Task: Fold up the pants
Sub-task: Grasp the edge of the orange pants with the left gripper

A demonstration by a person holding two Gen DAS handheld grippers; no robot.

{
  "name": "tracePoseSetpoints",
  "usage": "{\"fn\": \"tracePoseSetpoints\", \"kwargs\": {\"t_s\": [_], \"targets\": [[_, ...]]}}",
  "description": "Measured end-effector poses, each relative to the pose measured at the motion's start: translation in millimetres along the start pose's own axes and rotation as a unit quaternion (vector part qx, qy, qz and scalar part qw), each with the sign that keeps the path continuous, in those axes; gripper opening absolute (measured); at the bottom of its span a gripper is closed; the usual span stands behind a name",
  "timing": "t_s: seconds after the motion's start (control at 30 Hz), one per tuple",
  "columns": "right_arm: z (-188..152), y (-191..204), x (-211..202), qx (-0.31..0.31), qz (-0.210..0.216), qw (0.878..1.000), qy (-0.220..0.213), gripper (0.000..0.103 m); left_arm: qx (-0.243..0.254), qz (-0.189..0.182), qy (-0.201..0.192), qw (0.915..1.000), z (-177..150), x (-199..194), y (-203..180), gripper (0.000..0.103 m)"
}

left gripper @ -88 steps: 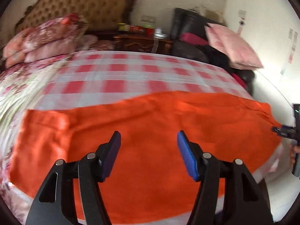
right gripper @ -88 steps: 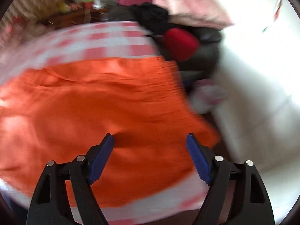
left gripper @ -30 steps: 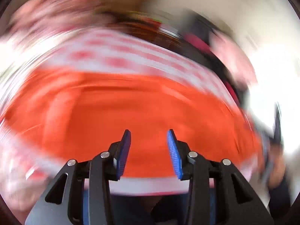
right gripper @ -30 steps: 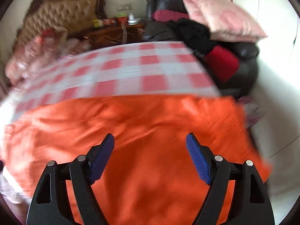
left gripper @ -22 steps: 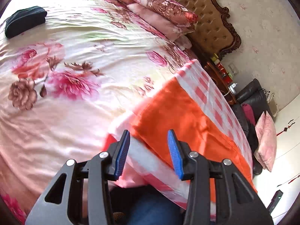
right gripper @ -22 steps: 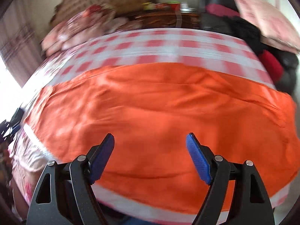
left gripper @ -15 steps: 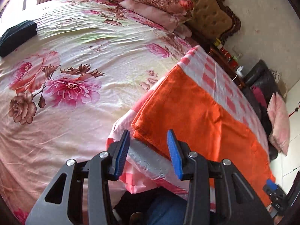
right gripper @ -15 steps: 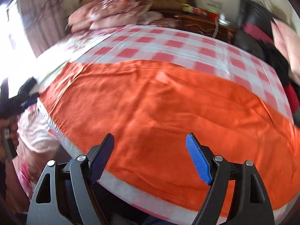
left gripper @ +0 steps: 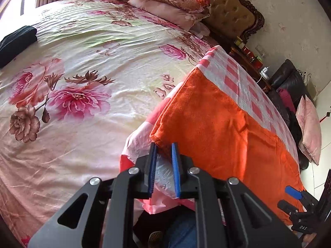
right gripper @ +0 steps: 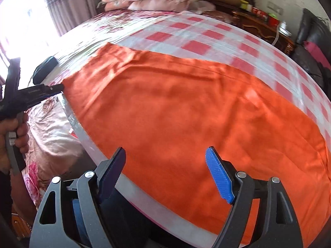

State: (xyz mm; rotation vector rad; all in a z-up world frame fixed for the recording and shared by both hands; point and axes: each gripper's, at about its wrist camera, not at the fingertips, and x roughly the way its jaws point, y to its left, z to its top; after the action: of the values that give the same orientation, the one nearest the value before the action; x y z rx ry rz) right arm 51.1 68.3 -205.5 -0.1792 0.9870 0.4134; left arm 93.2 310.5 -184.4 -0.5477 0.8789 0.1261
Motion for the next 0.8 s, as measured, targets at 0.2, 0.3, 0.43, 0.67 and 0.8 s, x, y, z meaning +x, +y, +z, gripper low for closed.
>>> {"fn": "tracePoseSetpoints", "kwargs": {"t_s": [0.2,0.3,0.43,0.67,0.8], "targets": [[40,58,26,-0.05,0.016,0.998,-0.016,0.077,0.011,-0.007,-0.016,0.9998,8,-9,-8,0.008],[60,80,43,-0.07,0.015,0.997,-0.025,0.077,0.021,-0.008,-0.023,0.9995,13,-14,-14,0.007],[71,97,75,-0.087,0.011,0.996,0.016,0.078,0.031,-0.015,-0.031,0.9989,19,-20,-23,0.005],[71,98,75,-0.099,0.014,0.995,0.01,0.079,0.051,-0.024,-0.038,0.9976,26,-27,-40,0.005],[69,98,77,-0.1,0.014,0.995,0.004,0.079,0.061,-0.036,-0.042,0.9966,32,-27,-52,0.005]]}}
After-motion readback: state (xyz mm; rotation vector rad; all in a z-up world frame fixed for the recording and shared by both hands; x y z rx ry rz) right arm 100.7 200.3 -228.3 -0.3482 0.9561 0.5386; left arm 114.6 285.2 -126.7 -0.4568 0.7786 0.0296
